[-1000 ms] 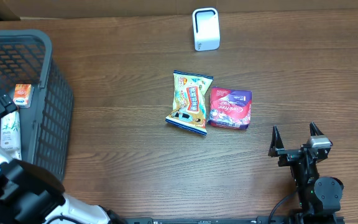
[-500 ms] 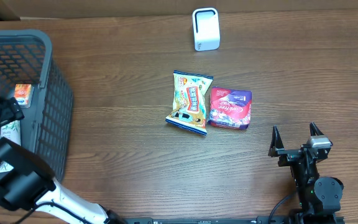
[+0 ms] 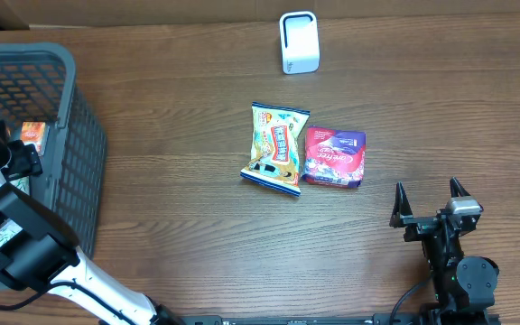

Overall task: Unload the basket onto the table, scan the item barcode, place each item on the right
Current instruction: 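Grasp the white bamboo-print tube with the left gripper and lift it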

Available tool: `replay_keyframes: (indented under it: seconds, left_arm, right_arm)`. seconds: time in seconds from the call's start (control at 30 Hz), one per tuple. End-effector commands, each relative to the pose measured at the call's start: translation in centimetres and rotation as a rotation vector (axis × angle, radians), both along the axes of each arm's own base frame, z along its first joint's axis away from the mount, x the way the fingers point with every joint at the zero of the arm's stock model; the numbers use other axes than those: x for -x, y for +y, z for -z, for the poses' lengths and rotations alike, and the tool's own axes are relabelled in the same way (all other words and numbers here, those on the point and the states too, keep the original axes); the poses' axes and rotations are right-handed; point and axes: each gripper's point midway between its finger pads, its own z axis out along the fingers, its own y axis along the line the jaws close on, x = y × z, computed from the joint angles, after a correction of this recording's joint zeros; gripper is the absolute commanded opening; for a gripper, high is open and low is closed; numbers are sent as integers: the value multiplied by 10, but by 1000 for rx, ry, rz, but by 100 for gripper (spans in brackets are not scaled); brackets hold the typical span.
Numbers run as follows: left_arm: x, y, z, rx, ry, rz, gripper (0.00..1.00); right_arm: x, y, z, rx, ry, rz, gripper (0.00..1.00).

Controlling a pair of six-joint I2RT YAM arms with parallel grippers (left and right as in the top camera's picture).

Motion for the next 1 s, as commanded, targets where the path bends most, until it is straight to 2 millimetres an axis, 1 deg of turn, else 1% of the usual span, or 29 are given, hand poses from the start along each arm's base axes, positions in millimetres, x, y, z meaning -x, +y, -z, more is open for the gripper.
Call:
replay_keyframes:
  seconds: [0.0,0.17,0.23,0.43,0.67,0.97]
  left_arm:
    - [1,6,-1,-85,79,11,87]
    - [-2,12,-7,-195,140,29,86]
    - [-2,13,-6,-227,166,43,86]
    - [-3,12,10,-223,188,99,86]
    - [-12,7,30,-181,168,196,87]
    - [-10,10,52,-184,140,194,87]
  right_arm:
    - [0,1,1,1,-7,-2,100]
    - [0,1,1,1,-7,-2,100]
    - [0,1,1,1,-7,-2,100]
    - [0,1,1,1,-7,-2,100]
    - [0,1,1,1,-7,-2,100]
    - [0,1,1,1,-7,-2,100]
